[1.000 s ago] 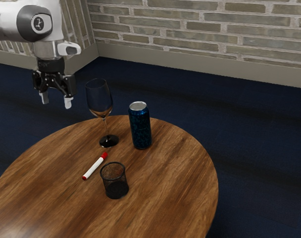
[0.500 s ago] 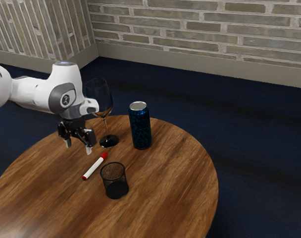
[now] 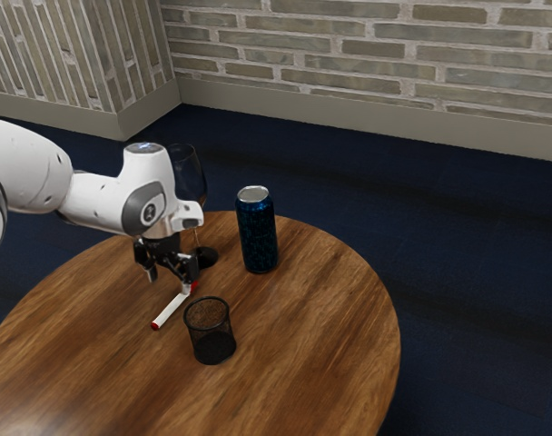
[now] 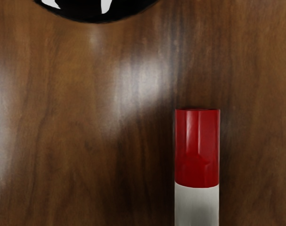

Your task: Put the marker into the pen holder.

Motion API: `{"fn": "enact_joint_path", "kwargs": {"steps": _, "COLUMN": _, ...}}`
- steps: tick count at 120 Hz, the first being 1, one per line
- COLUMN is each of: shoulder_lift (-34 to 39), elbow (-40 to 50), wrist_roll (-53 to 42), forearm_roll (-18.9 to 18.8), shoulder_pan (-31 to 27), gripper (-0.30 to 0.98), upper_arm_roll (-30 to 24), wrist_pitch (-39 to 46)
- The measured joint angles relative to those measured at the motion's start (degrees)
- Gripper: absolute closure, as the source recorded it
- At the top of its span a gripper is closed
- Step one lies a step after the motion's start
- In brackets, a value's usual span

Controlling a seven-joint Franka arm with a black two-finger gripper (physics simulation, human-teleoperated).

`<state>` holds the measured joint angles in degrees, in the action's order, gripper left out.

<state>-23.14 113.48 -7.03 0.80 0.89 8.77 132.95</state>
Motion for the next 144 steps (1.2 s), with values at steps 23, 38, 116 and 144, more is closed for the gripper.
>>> {"fn": "enact_joint_path", "kwargs": {"steps": 23, "shoulder_lift": -0.8, "elbow": 0.1, "wrist_roll": -0.3, "forearm_roll": 0.2, "shoulder_pan": 0.1, "gripper": 0.01, "upper_arm_roll": -0.8, "wrist_pitch": 0.4}}
{"fn": "enact_joint_path", "kwargs": {"steps": 38, "shoulder_lift": -1.3, "elbow": 0.1, "wrist_roll": -0.5, "forearm_roll": 0.2, "shoulder_pan": 0.1, "gripper": 0.03, "upper_arm_roll": -1.0, "wrist_pitch": 0.6}}
{"fn": "enact_joint_path", "kwargs": {"steps": 116, "shoulder_lift": -1.6, "elbow": -0.3, "wrist_roll": -1.1, "forearm_roll": 0.3, "shoulder_pan": 0.1, "gripper": 0.58, "upper_arm_roll": -1.0, "wrist_pitch": 1.1}}
{"fn": "enact_joint_path", "kwargs": {"steps": 144, "shoulder_lift": -1.5, "elbow": -0.3, "wrist_roll": -1.2, "forearm_roll": 0.1, "shoulder_pan": 0.1, "gripper": 0.65, "upper_arm_roll": -1.0, "wrist_pitch": 1.1}}
